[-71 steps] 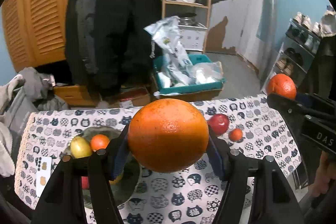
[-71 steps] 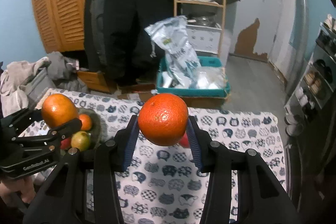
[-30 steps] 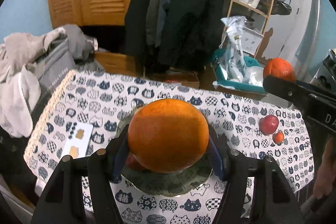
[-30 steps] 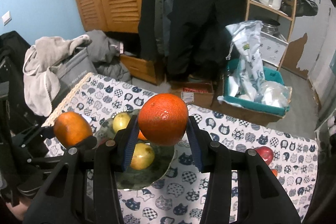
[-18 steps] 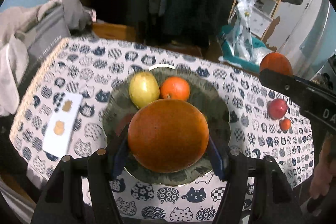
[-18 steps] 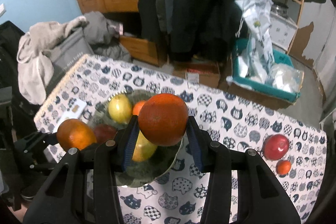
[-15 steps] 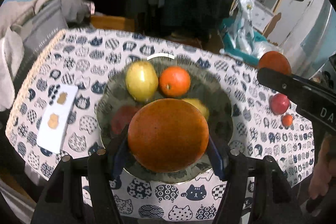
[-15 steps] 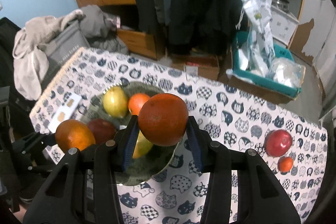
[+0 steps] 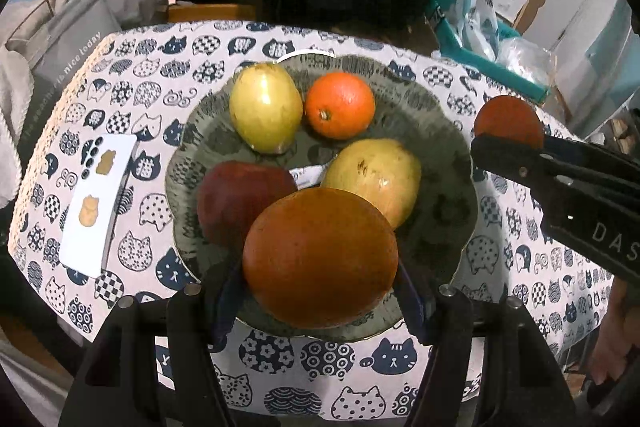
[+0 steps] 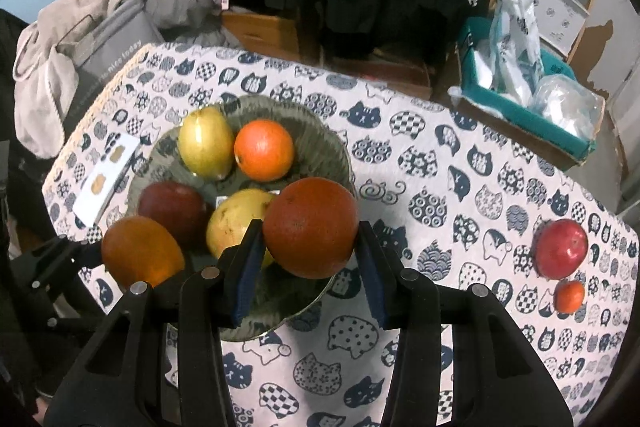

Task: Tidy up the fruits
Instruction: 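Lower the orange into the bowl with the left tool while the right tool lowers its orange, then open both tools and withdraw them from the bowl toward the red apple, then grasp the small orange with the right tool while the left tool approaches the red apple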

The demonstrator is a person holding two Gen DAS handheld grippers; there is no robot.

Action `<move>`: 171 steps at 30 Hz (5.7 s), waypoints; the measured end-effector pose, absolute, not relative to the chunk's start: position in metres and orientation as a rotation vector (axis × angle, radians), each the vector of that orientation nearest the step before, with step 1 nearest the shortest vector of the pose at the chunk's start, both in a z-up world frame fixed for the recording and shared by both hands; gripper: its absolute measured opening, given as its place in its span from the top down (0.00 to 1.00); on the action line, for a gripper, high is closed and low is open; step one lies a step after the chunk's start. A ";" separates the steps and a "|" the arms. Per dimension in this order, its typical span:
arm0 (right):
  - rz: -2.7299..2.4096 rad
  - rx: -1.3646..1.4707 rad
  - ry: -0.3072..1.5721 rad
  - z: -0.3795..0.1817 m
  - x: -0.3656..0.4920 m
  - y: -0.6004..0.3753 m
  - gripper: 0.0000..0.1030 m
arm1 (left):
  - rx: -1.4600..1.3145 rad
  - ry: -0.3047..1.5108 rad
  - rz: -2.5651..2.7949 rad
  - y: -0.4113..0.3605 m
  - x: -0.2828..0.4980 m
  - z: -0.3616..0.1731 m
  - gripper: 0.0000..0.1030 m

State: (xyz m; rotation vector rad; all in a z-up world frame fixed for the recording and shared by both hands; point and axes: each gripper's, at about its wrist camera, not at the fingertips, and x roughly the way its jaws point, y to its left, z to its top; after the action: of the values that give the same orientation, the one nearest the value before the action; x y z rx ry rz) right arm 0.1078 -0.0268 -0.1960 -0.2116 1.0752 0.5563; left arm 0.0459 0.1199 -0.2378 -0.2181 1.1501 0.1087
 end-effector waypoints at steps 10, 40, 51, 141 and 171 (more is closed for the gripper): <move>0.564 -0.197 1.138 -0.215 0.113 -0.027 0.56 | -0.234 1.259 0.106 0.116 0.049 -0.261 0.34; 0.565 -0.120 1.110 -0.197 0.126 -0.035 0.42 | -0.257 1.114 0.156 0.135 0.044 -0.215 0.14; 0.497 -0.105 0.982 -0.151 0.120 -0.062 0.42 | -0.221 1.019 0.143 0.122 0.043 -0.181 0.14; 0.078 0.026 1.130 -0.242 0.157 -0.338 0.24 | 0.071 1.067 -0.109 -0.109 0.158 -0.224 0.02; 0.036 0.045 1.198 -0.283 0.184 -0.355 0.58 | 0.077 1.125 -0.224 -0.150 0.192 -0.250 0.02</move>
State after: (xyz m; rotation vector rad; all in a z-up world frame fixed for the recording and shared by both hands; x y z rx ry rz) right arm 0.1839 -0.3552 -0.2825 0.0447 1.1984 0.0358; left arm 0.1916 -0.1502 -0.2497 0.0770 1.1254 -0.2236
